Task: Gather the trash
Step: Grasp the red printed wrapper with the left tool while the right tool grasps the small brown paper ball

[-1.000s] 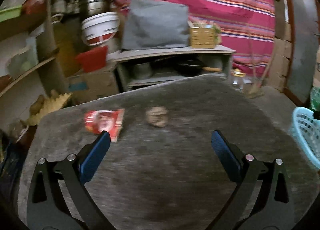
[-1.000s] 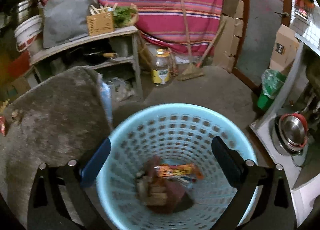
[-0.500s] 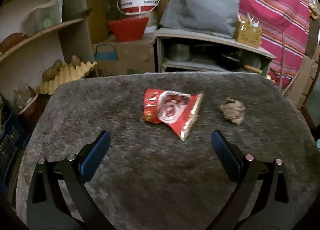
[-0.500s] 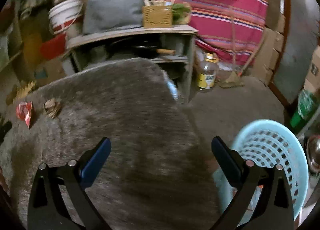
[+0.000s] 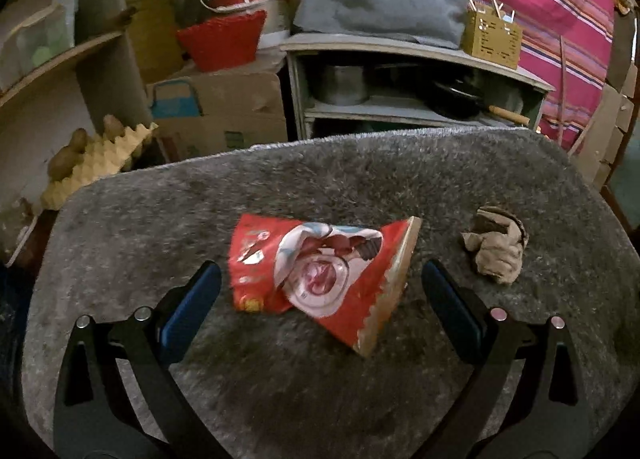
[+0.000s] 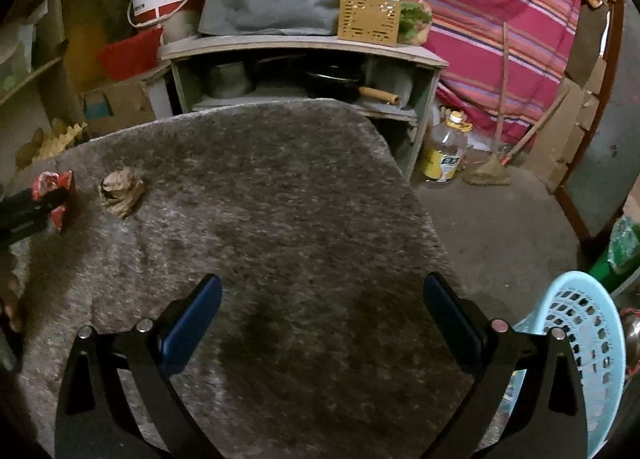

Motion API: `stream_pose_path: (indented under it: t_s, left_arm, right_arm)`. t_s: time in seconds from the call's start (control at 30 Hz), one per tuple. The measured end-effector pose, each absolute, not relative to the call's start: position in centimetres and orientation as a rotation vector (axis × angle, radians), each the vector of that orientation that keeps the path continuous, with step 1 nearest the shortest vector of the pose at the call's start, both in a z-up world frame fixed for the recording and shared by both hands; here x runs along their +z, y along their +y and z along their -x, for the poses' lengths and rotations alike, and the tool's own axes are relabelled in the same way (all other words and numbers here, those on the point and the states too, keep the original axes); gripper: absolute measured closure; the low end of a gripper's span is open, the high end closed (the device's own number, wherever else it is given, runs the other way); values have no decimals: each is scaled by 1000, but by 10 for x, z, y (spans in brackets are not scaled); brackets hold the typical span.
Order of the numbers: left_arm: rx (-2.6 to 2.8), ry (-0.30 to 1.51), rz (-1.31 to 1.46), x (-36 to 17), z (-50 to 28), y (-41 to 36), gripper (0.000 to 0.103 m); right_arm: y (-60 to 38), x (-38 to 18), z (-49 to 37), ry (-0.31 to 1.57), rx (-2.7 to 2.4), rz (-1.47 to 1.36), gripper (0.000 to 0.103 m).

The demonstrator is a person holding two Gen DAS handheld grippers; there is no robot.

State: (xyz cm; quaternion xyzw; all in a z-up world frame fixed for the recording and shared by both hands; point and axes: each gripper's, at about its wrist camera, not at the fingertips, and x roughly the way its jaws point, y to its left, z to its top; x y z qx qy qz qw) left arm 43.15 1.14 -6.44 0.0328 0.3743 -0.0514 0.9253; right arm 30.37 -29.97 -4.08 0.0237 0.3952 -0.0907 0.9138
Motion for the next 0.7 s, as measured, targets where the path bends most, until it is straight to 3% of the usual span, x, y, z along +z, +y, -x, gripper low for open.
stream_pose_path:
  t_s: [0.1, 0.3, 0.4, 0.7]
  left_arm:
    - [-175, 813, -21, -72, -441, 18, 29]
    - [-222, 800, 8, -69, -435, 30, 52]
    - [-217, 793, -14, -64, -423, 37, 56]
    - [-55, 727, 104, -33, -358, 107, 57]
  right_arm:
    - [-293, -45, -314, 820, -182, -29, 5]
    - [-247, -48, -346, 843, -91, 4, 5]
    - [-215, -45, -361, 831, -42, 18, 5]
    - [-153, -56, -403, 855, 26, 14, 5]
